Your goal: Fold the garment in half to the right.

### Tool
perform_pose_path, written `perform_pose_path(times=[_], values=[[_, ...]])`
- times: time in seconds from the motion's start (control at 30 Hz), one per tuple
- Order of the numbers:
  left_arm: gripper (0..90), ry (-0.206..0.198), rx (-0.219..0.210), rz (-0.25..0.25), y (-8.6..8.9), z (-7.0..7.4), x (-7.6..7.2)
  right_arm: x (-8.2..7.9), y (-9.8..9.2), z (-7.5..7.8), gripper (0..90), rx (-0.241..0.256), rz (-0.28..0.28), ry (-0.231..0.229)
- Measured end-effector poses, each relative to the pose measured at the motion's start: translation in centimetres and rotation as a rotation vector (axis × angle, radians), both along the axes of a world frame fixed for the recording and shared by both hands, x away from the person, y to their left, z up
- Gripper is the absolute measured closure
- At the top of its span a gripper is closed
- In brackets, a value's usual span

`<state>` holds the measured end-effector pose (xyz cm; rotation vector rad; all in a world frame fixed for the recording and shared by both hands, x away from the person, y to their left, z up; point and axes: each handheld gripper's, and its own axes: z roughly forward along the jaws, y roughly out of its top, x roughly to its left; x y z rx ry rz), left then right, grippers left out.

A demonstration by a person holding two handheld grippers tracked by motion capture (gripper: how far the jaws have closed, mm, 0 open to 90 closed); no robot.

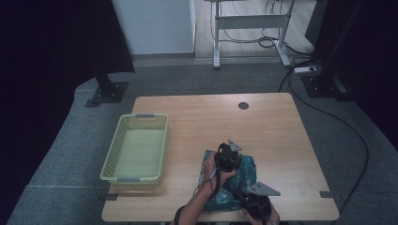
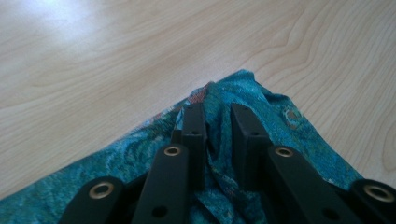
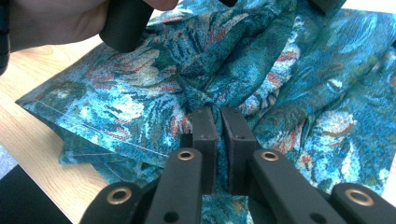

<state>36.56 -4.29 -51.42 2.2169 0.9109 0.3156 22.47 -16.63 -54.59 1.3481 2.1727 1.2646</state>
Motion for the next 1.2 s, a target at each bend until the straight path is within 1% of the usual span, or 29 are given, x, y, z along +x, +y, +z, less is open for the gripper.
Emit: perform_pose_path(times=[0.27, 0.53, 0.6, 0.67, 0.7, 0.73, 0.87, 1.0, 1.1, 1.2], values=[[73.2, 0.016, 0.004, -0.004, -0.1, -0.7, 0.0, 0.1, 0.1, -0.5, 83.6, -0.011, 0.002, 0.018], [68.0, 0.021, -0.002, -0.011, -0.1, -0.6, -0.1, 0.2, -0.1, -0.5, 82.6, -0.006, 0.002, 0.018], [65.2, 0.023, -0.006, -0.015, -0.1, -0.6, -0.1, 0.2, -0.1, -0.5, 82.5, -0.005, 0.002, 0.016], [60.7, 0.041, -0.021, -0.023, -0.1, -0.4, -0.1, 0.2, -0.1, -0.5, 81.9, -0.004, 0.002, 0.015], [58.8, 0.038, -0.034, -0.019, -0.1, -0.2, -0.3, 0.1, -0.1, -0.5, 81.0, -0.003, 0.001, 0.015], [57.7, 0.026, -0.041, -0.024, 0.0, 0.1, -0.4, 0.1, -0.2, -0.5, 80.0, 0.000, -0.001, 0.014], [53.0, -0.001, -0.079, -0.023, 1.0, 1.4, -0.8, -0.2, -0.4, -0.2, 78.3, 0.013, -0.009, 0.007], [50.8, -0.023, -0.095, -0.001, 2.5, 2.3, -1.1, -0.7, -0.9, 0.1, 75.1, 0.020, -0.020, 0.000], [49.7, -0.036, -0.097, 0.017, 3.6, 2.7, -1.4, -1.0, -1.3, 0.0, 68.8, 0.025, -0.044, 0.003], [49.3, -0.042, -0.102, 0.027, 4.6, 2.8, -1.7, -1.3, -1.7, 0.0, 62.0, 0.018, -0.064, 0.002]])
